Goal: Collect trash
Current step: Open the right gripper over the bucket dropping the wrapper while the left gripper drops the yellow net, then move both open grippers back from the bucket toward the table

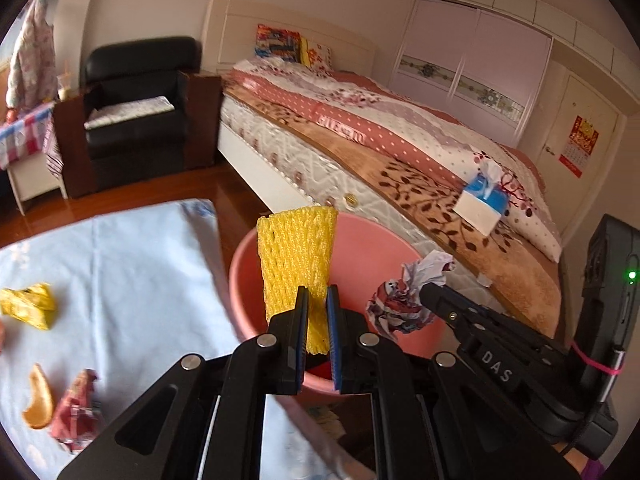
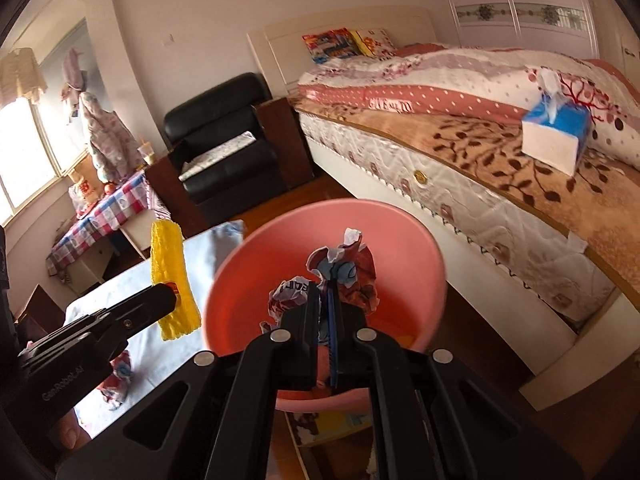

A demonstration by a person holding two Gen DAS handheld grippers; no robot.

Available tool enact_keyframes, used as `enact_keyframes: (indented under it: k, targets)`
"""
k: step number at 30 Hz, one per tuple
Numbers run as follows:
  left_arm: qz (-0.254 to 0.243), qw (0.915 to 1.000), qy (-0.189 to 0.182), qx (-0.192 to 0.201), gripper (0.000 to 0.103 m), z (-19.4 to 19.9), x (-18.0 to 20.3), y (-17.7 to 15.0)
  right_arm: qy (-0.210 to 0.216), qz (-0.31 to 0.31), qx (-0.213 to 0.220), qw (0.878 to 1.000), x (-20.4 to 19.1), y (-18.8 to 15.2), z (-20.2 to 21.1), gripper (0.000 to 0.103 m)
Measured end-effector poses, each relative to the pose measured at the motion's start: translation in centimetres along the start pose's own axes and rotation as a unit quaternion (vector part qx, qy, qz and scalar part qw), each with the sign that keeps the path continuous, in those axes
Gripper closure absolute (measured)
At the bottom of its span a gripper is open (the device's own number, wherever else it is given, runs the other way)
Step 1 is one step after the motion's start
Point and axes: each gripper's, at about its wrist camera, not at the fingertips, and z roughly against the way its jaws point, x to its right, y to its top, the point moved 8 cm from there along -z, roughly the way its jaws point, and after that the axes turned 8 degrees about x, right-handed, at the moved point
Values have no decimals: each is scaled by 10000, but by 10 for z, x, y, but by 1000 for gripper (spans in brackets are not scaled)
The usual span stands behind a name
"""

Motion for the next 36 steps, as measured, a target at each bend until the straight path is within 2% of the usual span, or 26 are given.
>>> enact_keyframes:
  k: [3, 10, 12, 14, 19, 24, 25, 28, 29, 36]
  targets:
    - [92, 9998, -123, -114, 94, -8, 2, -6, -63, -27, -97, 9999, 6, -4, -5, 99]
    - [67, 9995, -145, -279, 93, -20, 3, -14, -73, -72, -206, 9997, 11, -11, -14, 99]
    - [79, 9995, -135, -263, 88, -21, 3, -15, -75, -102, -237, 9996, 12, -12, -17, 99]
    - [103, 9996, -104, -252, 68, -19, 0, -14, -67, -132, -253, 9996, 13, -13, -17, 98]
    - [123, 9996, -121, -213, 63, -15, -3, -13, -79, -207, -297, 9993, 15, -14, -18, 98]
    - [168, 9996, -107, -207, 63, -11, -6, -14, 31, -450, -390, 9982, 16, -17, -21, 98]
    - [181, 9996, -101, -203, 62, -9, -8, -14, 45, -516, -396, 9979, 17, -18, -21, 95]
    - [212, 9996, -87, -173, 62, -5, -10, -14, 86, -572, -337, 9978, 17, -17, -19, 69]
    - [225, 9996, -87, -164, 62, -3, -11, -14, 95, -574, -292, 9979, 16, -16, -17, 65]
    - [282, 9995, -61, -85, 62, 11, -19, -13, 125, -378, -199, 9990, 5, -10, -8, 64]
